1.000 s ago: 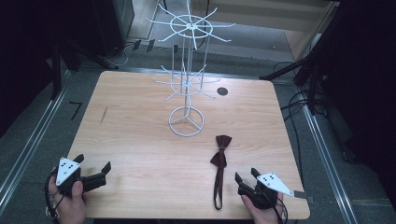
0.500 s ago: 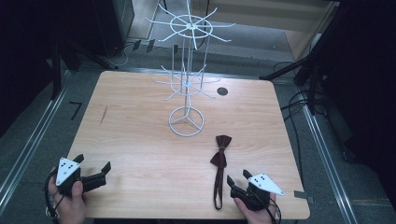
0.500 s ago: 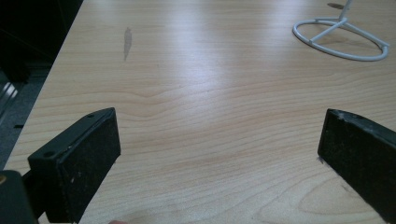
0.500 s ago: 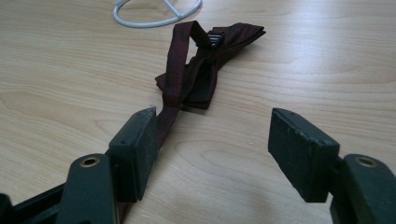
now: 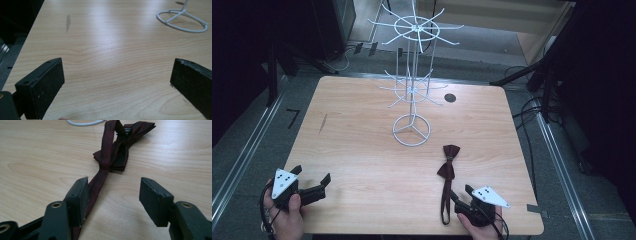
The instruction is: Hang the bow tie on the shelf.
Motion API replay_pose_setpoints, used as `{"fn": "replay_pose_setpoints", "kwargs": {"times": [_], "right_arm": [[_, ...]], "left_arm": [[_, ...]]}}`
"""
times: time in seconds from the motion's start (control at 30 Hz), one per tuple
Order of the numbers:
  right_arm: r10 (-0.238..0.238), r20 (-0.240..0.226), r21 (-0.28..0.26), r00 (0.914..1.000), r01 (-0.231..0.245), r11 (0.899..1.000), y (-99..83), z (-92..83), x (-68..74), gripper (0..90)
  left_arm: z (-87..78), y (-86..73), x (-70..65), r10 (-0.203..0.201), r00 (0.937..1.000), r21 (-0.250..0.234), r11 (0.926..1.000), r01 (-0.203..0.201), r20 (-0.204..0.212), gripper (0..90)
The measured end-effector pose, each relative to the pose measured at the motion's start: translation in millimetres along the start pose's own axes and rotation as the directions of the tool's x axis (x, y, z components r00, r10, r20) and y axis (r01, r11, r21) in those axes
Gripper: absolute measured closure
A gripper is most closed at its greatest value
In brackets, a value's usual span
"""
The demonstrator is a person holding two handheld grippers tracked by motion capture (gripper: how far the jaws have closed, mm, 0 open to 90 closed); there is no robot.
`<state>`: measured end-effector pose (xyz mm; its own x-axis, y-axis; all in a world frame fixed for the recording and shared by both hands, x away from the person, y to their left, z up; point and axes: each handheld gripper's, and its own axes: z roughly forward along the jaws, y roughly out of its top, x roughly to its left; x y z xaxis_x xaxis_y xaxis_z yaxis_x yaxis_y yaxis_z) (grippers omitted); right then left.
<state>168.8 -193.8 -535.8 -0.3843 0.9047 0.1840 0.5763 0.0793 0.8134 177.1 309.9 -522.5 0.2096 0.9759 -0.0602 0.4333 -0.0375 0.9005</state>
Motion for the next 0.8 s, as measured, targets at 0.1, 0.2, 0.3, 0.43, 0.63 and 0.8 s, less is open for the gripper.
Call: {"fn": "replay_pose_setpoints", "kwargs": {"times": [0.1, 0.2, 0.3, 0.43, 0.63, 0.8], "right_arm": [[-0.005, -0.006, 0.012, 1.0000, 0.005, 1.000, -1.0, 1.7, 2.4, 43.3], [-0.010, -0.010, 0.020, 0.9999, 0.010, 1.000, -2.0, 3.7, 4.7, 43.1], [-0.015, -0.017, 0.034, 0.9997, 0.016, 0.999, -3.3, 5.7, 6.9, 41.5], [-0.033, -0.047, 0.033, 0.9984, 0.034, 0.999, -4.6, 7.4, 11.1, 35.3], [-0.042, -0.043, 0.055, 0.9982, 0.044, 0.997, -6.8, 11.4, 15.4, 34.5], [-0.045, -0.043, 0.063, 0.9980, 0.048, 0.997, -7.3, 12.5, 16.9, 34.8]], "left_arm": [[-0.1, 0.1, 0.1, 0.001, 1.0000, 0.002, 1.0000, -0.001, -0.001, 0.0], [-0.1, 0.1, 0.1, 0.002, 1.0000, 0.002, 1.0000, -0.002, -0.001, 0.0], [0.0, 0.1, 0.1, 0.003, 1.0000, 0.002, 1.0000, -0.003, -0.001, 0.0], [0.0, 0.0, 0.2, 0.001, 1.0000, 0.001, 1.0000, -0.001, 0.001, 0.0], [0.1, 0.0, 0.2, 0.000, 1.0000, 0.000, 1.0000, 0.000, 0.002, 0.0], [0.0, 0.1, 0.2, 0.003, 1.0000, 0.003, 1.0000, -0.003, -0.001, 0.0]]}}
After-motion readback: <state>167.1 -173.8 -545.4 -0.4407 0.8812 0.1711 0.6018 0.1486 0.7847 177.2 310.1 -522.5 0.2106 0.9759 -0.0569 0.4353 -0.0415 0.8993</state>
